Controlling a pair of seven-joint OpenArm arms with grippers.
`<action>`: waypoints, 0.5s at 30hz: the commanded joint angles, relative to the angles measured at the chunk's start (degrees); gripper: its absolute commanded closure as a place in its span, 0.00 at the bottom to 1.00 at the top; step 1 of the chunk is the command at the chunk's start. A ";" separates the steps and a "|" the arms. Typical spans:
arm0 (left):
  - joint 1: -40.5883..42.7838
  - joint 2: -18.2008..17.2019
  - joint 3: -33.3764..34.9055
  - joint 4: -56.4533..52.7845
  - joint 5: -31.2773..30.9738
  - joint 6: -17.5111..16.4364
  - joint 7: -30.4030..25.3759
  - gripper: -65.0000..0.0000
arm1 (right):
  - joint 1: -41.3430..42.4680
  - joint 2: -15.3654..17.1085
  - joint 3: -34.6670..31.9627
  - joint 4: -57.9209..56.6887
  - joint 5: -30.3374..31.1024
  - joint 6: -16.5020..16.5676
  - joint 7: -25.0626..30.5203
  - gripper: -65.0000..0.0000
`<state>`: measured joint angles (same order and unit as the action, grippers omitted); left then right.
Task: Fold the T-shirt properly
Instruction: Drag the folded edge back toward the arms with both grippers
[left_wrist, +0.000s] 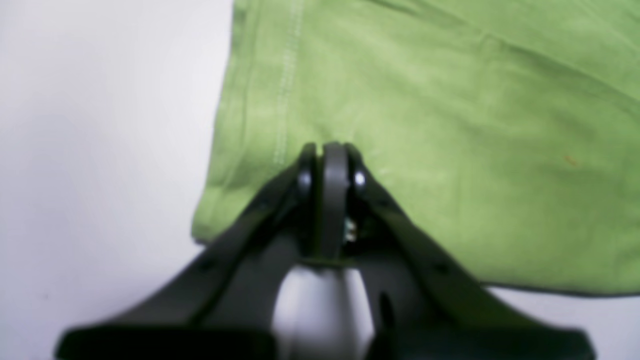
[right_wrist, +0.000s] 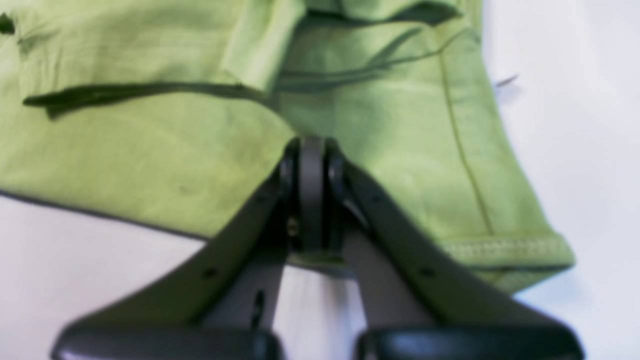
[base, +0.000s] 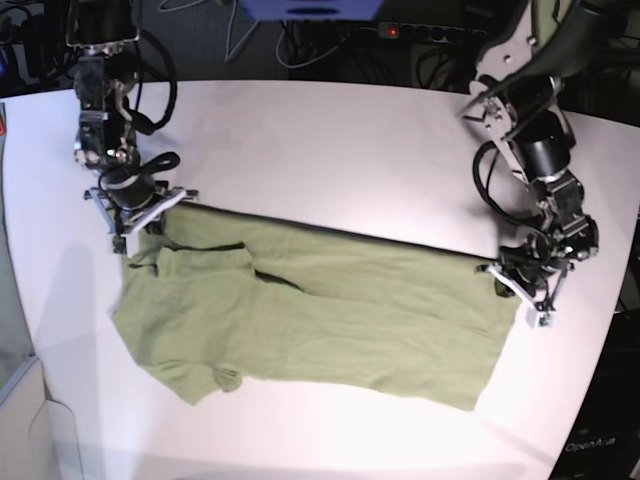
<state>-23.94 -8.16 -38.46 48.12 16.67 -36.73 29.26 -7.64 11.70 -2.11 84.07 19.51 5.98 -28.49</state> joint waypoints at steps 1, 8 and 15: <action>1.39 -0.85 0.17 0.45 1.84 0.12 2.61 0.97 | 0.39 0.56 0.13 0.81 0.05 0.75 0.14 0.98; 8.16 -2.17 0.17 0.63 1.84 0.12 2.70 0.97 | -1.81 1.35 0.13 -0.16 0.05 0.75 0.05 0.98; 10.10 -1.99 0.00 0.72 1.75 -0.50 10.26 0.97 | -4.71 2.93 0.22 -1.13 0.05 0.75 0.05 0.98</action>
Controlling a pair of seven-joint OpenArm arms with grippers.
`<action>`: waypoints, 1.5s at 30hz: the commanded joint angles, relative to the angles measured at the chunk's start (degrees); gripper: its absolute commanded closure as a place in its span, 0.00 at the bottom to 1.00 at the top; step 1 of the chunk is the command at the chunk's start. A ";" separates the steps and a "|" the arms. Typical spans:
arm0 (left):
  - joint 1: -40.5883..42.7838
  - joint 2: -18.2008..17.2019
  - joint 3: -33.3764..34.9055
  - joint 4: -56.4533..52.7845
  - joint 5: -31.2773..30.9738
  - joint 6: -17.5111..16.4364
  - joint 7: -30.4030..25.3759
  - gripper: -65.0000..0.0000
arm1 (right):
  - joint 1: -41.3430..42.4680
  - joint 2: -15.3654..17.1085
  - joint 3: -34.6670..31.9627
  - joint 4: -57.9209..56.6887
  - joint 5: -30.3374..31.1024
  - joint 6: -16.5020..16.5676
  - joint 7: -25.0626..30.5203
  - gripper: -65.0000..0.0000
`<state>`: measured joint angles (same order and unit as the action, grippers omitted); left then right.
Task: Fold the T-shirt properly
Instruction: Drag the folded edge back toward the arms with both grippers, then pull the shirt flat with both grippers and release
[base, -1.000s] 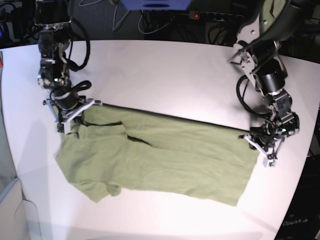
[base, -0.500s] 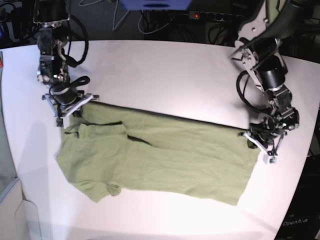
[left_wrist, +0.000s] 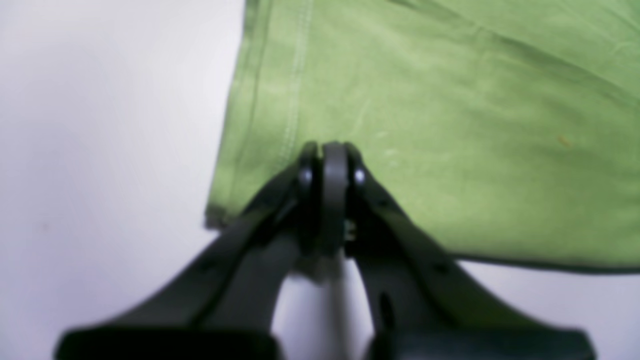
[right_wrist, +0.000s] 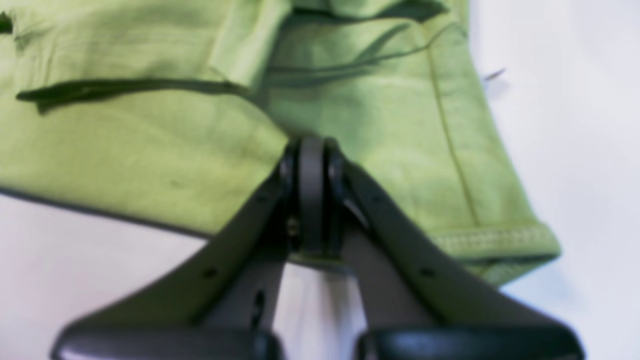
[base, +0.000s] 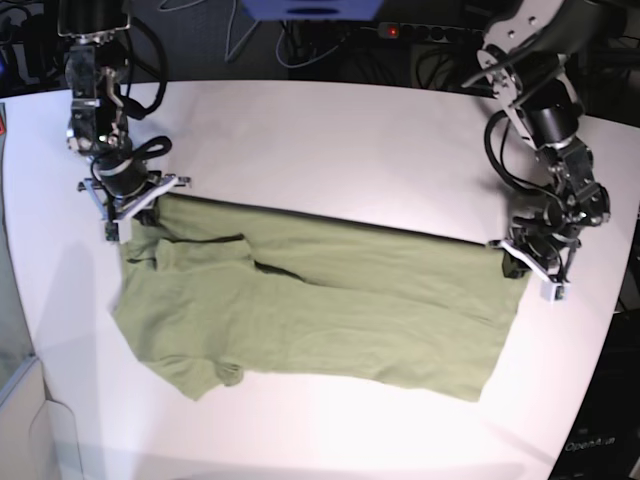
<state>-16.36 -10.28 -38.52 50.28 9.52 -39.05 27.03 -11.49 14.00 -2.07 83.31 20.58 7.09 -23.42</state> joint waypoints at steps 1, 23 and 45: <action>3.04 0.22 0.15 -1.45 8.90 1.82 13.28 0.97 | -1.31 0.64 0.18 -0.27 -1.02 -0.37 -5.02 0.98; 27.22 7.60 1.73 22.11 8.72 1.73 15.30 0.97 | -12.38 2.66 0.18 0.08 -0.93 -0.19 -0.98 0.98; 42.07 11.73 1.29 33.54 8.46 1.64 14.69 0.97 | -26.89 5.30 0.18 0.16 -0.93 -0.19 16.78 0.98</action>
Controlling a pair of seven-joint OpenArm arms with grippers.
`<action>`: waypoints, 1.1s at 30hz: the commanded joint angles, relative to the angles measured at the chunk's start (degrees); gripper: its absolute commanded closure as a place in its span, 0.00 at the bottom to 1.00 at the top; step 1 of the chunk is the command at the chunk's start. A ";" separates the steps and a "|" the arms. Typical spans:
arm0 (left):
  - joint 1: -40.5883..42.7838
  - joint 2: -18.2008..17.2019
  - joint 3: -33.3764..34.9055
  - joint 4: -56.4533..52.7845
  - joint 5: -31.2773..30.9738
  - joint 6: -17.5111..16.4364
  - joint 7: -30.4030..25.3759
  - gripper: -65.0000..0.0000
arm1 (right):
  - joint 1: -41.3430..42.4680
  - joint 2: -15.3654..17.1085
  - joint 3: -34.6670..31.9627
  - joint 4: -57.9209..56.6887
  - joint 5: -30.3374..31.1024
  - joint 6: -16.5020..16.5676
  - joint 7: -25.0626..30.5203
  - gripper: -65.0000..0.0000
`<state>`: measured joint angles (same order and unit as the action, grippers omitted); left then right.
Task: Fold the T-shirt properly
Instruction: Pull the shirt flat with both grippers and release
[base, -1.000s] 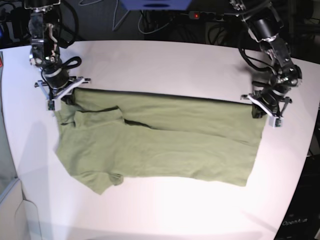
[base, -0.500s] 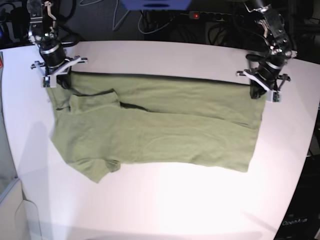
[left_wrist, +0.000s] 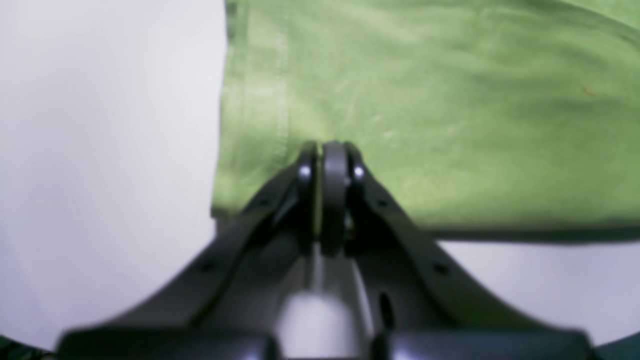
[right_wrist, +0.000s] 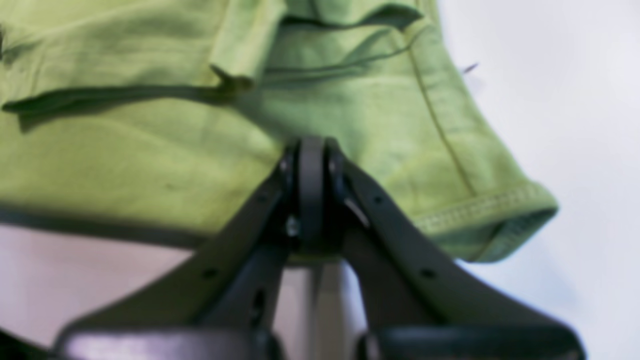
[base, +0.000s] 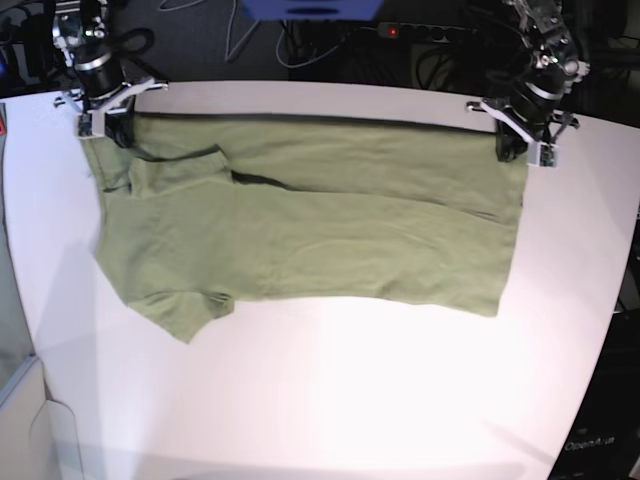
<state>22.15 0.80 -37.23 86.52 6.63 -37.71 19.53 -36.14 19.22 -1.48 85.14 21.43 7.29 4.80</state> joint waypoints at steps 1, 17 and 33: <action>3.56 0.56 -0.26 -2.70 11.34 0.31 22.19 0.97 | -2.76 0.07 -0.41 -1.67 -1.78 -0.39 -10.64 0.98; 2.42 0.56 -3.51 -2.70 11.52 0.31 22.10 0.97 | -5.05 0.16 -0.33 1.14 -1.78 -0.39 -3.43 0.98; 1.80 0.83 -3.60 -2.70 11.34 0.31 22.19 0.97 | -4.78 1.74 0.99 5.36 -1.78 -0.39 2.19 0.98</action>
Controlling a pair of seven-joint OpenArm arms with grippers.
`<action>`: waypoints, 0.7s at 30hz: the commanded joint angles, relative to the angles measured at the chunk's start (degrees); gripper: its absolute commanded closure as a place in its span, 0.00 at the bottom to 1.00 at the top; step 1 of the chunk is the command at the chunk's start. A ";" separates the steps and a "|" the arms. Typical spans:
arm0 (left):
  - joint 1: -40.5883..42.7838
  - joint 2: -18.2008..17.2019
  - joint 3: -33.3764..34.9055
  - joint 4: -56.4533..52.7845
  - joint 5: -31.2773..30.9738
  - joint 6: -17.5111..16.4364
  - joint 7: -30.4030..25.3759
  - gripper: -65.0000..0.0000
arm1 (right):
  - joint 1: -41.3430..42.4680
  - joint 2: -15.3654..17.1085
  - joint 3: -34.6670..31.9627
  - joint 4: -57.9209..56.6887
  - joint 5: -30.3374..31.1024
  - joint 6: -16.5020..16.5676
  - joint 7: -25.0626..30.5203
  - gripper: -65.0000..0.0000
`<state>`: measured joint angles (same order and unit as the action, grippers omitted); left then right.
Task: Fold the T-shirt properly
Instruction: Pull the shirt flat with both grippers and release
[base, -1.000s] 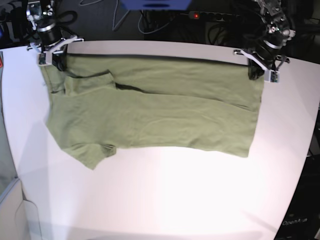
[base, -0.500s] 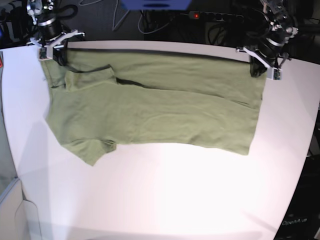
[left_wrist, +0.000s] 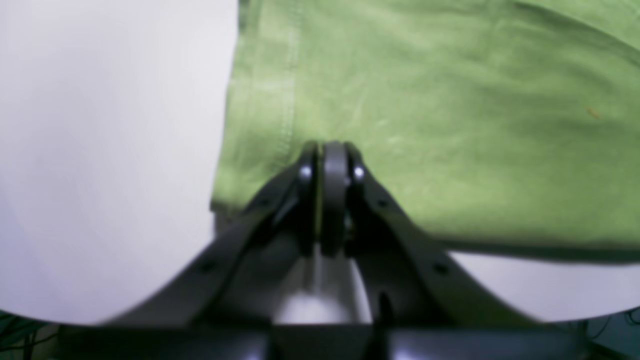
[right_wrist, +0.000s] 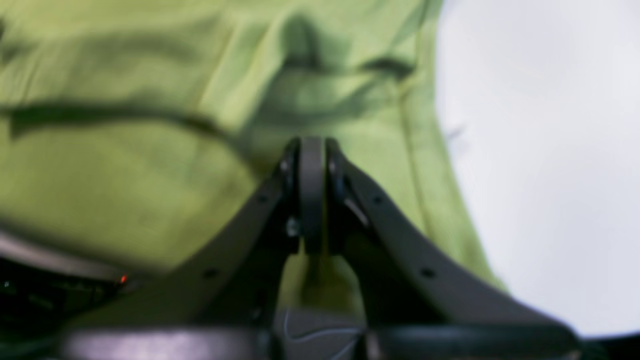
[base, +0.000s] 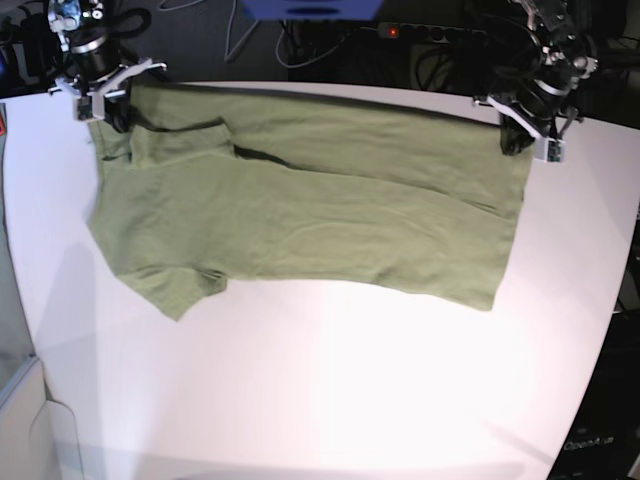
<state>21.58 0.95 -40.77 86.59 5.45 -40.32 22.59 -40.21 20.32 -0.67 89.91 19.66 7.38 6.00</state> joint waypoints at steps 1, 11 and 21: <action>2.46 0.59 -0.06 -2.76 12.52 2.91 19.13 0.97 | -0.63 0.74 0.36 0.16 -0.01 -0.48 0.99 0.98; 3.60 0.68 -0.06 -2.76 12.52 2.91 19.13 0.97 | 3.41 0.74 0.18 -5.56 -0.01 -0.39 0.90 0.98; 4.75 0.50 -0.15 -0.39 12.44 2.91 19.13 0.97 | 3.59 2.50 0.53 -4.50 -0.01 -0.39 1.25 0.98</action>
<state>23.09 0.99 -40.62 88.05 5.63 -39.59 22.76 -36.01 22.13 -0.60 84.97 19.90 7.46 7.35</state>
